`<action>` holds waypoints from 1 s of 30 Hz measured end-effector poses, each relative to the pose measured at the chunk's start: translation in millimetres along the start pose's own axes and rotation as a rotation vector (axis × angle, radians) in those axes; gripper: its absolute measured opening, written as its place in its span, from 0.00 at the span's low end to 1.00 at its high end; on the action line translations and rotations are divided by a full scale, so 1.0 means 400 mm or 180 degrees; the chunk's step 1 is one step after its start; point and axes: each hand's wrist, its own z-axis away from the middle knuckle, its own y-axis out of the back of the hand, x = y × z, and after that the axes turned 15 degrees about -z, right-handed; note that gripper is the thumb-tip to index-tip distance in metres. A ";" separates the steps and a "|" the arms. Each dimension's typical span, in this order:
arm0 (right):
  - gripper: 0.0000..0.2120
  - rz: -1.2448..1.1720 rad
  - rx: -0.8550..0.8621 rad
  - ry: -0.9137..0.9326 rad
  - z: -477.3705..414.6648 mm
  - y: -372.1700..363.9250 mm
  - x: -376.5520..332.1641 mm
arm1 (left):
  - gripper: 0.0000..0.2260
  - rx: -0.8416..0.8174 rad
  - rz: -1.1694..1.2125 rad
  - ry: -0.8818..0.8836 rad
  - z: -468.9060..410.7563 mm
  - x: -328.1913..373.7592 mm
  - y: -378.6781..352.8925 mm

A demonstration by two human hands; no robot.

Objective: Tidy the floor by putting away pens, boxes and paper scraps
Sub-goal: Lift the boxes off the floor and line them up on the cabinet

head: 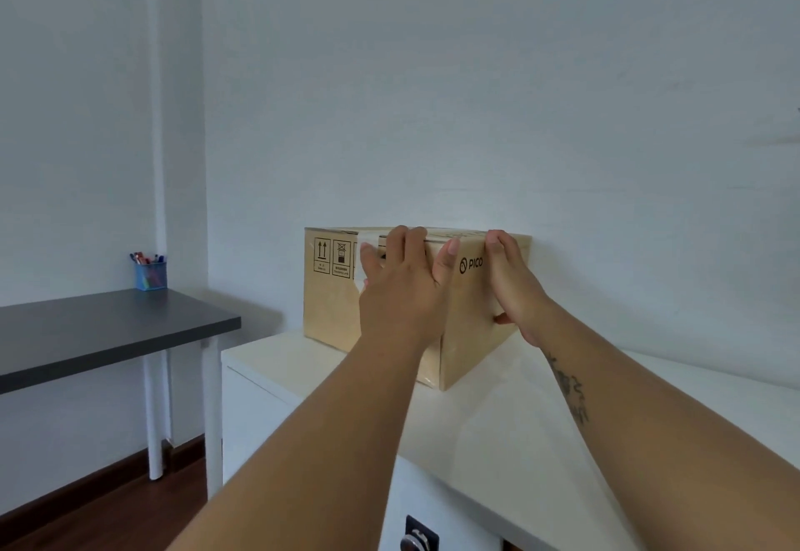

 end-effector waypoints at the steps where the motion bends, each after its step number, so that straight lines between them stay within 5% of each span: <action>1: 0.22 -0.0020 0.0018 0.0018 -0.001 0.001 0.000 | 0.28 -0.0014 -0.0004 -0.0014 -0.001 0.000 0.000; 7: 0.24 0.0680 0.0084 0.0453 0.019 0.019 -0.021 | 0.35 -0.0664 -0.0166 -0.0234 -0.027 -0.032 0.018; 16: 0.26 0.2229 -0.0344 0.1257 0.126 -0.044 -0.240 | 0.33 -0.0301 -0.0632 0.0257 0.077 -0.142 0.283; 24: 0.30 0.3042 -0.0846 0.1573 0.271 -0.319 -0.230 | 0.34 -0.0414 -0.2420 0.0094 0.319 -0.441 0.492; 30: 0.31 0.2998 -0.1806 0.1436 0.473 -0.621 -0.100 | 0.36 -0.0614 -0.2910 0.0788 0.557 -0.699 0.672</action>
